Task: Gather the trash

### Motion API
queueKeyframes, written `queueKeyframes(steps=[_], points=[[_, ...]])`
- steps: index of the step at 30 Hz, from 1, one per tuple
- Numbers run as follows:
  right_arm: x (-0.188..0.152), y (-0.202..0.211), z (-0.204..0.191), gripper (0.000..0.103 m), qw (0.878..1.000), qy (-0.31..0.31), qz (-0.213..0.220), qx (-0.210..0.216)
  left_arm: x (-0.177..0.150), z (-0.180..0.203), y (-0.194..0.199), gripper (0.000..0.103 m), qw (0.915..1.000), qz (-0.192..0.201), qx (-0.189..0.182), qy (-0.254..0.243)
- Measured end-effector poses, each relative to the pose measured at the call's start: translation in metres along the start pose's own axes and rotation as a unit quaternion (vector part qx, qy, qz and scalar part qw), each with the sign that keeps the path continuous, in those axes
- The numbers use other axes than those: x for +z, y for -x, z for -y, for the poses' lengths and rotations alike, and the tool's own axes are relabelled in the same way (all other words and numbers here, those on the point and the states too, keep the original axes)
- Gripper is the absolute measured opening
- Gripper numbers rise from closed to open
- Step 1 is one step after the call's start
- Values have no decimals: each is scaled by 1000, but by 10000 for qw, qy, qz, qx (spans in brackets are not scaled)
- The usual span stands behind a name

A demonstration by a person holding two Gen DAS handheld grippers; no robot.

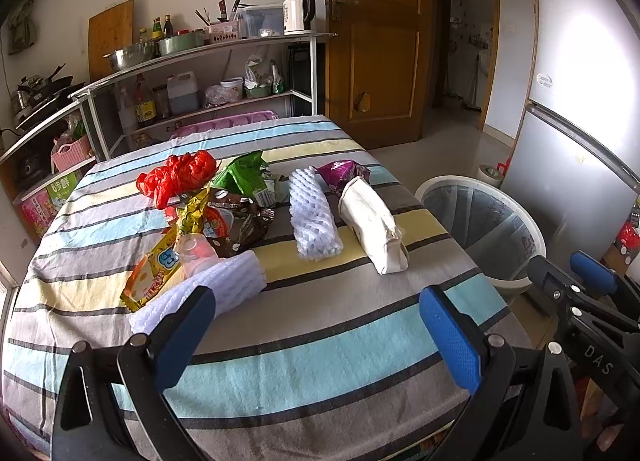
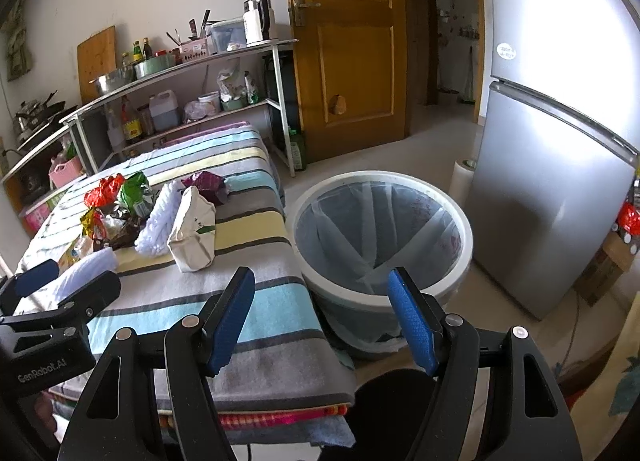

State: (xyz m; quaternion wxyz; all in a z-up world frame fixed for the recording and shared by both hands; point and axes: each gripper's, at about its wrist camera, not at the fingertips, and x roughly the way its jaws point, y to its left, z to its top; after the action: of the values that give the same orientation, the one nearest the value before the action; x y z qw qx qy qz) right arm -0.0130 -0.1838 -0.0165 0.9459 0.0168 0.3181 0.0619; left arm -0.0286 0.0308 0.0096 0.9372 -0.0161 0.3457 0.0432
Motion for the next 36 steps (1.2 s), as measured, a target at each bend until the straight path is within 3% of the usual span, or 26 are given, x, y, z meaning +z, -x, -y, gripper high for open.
queueKeyframes(steps=[36], points=[[-1,1,-4,70,10000,18,-4,-34,-3,-1,-2,103,10000,-14,31,6]])
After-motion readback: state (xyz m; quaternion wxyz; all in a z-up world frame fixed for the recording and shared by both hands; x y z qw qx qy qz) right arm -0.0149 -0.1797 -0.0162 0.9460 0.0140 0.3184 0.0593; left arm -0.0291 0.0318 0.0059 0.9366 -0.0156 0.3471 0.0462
